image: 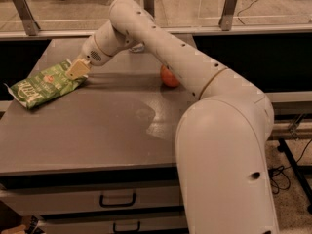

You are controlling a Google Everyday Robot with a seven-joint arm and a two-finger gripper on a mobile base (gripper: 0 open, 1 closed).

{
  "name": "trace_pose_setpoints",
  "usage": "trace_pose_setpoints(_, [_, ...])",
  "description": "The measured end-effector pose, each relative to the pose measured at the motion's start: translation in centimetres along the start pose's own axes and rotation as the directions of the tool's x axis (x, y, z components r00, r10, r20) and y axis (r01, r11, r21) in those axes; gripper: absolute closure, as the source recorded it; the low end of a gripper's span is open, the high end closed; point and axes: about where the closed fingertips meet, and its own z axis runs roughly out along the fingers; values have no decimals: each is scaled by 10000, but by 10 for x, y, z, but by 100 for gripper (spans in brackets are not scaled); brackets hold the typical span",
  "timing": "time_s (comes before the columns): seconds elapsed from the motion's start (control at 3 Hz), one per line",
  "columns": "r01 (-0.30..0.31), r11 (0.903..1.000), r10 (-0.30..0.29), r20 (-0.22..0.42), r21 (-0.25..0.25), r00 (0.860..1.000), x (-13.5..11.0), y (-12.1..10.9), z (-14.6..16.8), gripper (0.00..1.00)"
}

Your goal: Pick green jalapeno chip bag

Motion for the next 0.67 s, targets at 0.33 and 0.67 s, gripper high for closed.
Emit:
trace_pose_setpoints(0.33, [210,9997,-210,32,-154,9998,-2,14,1,86])
trace_pose_setpoints(0.67, [342,9994,-341,96,-103,9994,-3,23,-6,100])
